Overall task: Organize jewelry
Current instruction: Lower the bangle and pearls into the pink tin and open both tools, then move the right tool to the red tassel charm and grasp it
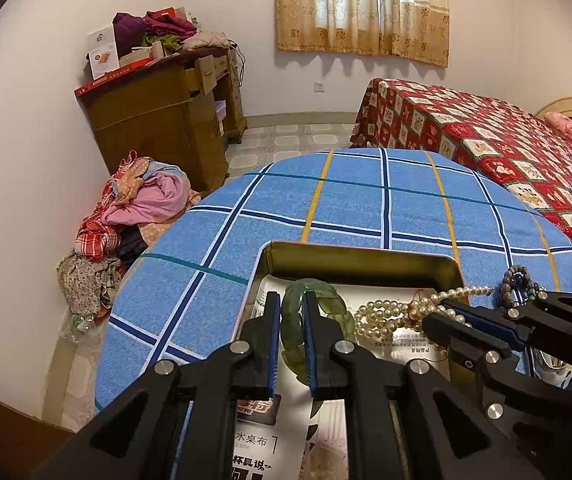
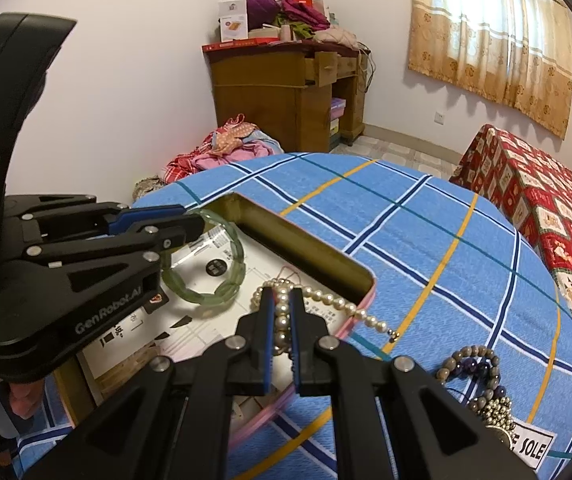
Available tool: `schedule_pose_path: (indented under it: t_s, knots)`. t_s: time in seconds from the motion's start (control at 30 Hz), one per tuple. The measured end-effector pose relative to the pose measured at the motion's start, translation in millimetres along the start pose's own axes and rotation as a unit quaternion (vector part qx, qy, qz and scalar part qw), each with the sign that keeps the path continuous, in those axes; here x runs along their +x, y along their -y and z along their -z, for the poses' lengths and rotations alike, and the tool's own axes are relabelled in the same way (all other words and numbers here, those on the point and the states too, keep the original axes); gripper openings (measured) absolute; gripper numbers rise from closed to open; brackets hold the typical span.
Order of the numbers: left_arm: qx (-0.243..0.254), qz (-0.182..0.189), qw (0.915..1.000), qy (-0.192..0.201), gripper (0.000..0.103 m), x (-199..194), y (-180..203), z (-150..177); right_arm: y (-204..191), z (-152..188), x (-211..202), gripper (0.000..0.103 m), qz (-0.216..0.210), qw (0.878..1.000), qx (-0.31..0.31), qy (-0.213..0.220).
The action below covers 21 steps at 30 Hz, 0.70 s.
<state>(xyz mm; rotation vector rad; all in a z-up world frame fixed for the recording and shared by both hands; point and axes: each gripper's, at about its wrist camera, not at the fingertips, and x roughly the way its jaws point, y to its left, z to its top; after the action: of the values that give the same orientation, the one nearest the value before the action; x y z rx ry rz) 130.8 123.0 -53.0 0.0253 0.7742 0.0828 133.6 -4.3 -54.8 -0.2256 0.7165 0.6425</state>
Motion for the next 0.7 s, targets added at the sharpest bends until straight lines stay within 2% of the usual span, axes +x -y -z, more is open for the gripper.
schedule_pose_path:
  t_s: [0.17,0.23,0.27,0.3,0.37,0.4,0.57,0.7]
  knots:
    - [-0.002,0.001,1.0,0.0,0.011,0,0,0,0,0,0,0.009,0.001,1.0,0.002,0.002]
    - [-0.002,0.006,1.0,-0.001,0.016,-1,0,0,0,0,0,0.009,-0.001,1.0,0.004,0.002]
    - [-0.003,0.005,1.0,0.003,0.023,-3,0,0,1,1,-2,0.013,0.001,1.0,0.004,0.003]
    - [-0.004,0.002,1.0,0.008,0.029,-5,0,1,2,1,-3,0.02,0.001,1.0,0.006,0.005]
    - [-0.007,-0.002,0.9997,0.023,0.069,-13,0,0,4,2,-7,0.028,0.002,1.0,0.011,0.009]
    - [-0.009,-0.006,0.9992,0.038,0.073,-20,-1,0,5,3,-8,0.028,0.002,1.0,0.012,0.011]
    - [-0.005,-0.008,0.9986,0.051,0.074,-29,-1,0,4,3,-8,0.028,0.004,1.0,0.015,0.008]
    - [-0.01,-0.011,0.999,0.043,0.074,-27,0,2,4,4,-11,0.041,0.002,1.0,0.018,0.012]
